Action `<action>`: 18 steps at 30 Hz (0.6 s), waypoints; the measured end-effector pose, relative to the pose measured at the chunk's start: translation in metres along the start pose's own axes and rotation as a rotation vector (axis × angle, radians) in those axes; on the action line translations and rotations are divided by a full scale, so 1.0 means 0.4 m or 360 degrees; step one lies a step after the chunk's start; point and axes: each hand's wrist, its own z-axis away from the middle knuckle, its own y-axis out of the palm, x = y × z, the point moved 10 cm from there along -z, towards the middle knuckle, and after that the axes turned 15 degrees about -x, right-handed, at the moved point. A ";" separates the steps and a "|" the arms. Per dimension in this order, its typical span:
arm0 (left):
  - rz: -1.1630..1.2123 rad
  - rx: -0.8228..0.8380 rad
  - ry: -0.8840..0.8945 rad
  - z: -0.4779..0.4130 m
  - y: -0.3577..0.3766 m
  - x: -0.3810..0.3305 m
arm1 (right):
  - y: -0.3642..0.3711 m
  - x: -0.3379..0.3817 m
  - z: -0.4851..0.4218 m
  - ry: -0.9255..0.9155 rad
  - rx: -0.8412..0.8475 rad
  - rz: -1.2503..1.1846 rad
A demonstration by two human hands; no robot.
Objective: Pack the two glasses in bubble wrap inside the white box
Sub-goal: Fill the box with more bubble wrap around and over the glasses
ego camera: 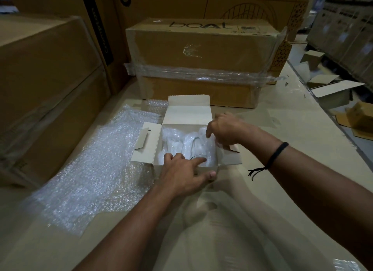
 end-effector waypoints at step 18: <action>-0.0273 0.0083 -0.0029 -0.020 0.028 -0.063 | 0.063 0.014 -0.059 0.0207 0.0275 -0.0240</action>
